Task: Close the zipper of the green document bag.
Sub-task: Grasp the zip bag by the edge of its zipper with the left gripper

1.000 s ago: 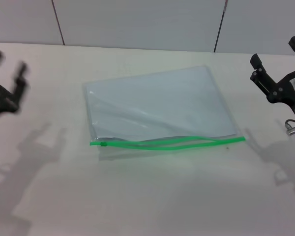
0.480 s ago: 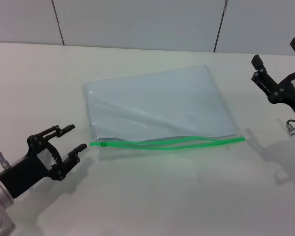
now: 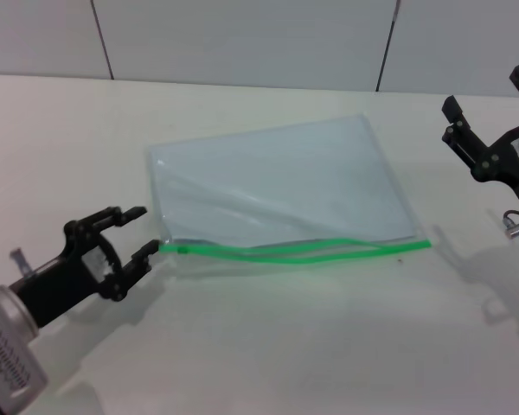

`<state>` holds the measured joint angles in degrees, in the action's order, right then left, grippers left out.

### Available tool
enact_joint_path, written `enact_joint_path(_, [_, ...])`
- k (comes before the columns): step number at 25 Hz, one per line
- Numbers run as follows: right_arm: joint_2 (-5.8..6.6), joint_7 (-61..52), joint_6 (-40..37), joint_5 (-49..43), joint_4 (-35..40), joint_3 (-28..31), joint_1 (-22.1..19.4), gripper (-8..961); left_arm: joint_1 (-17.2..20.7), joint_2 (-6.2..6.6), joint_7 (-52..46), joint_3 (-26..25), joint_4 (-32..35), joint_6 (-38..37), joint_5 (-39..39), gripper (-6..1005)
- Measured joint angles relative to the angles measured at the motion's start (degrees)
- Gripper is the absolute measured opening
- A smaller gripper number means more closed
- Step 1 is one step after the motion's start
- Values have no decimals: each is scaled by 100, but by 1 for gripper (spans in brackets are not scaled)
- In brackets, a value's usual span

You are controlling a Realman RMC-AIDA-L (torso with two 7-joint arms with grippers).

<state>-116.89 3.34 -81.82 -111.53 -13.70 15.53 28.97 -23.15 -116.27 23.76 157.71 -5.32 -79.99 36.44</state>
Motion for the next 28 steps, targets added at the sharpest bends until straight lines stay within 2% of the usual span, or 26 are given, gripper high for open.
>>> enact_joint_path(5, [0,0,-4,0,-23,-15,14,880,-309,18,-113,21,-18,198,-229,493])
enact_joint_path(14, [0,0,-42,0,-44,-2,17,879,-394,21,-258,-14,-36,537,-504,490])
enact_joint_path(23, [0,0,-43,-17,-62,-50,52,877,-833,119,-301,30,-52,615,-553,479])
enact_joint_path(28, [-1,-7,-57,-40,-79,-52,79,876,-971,123,-414,34,-32,914,-758,473])
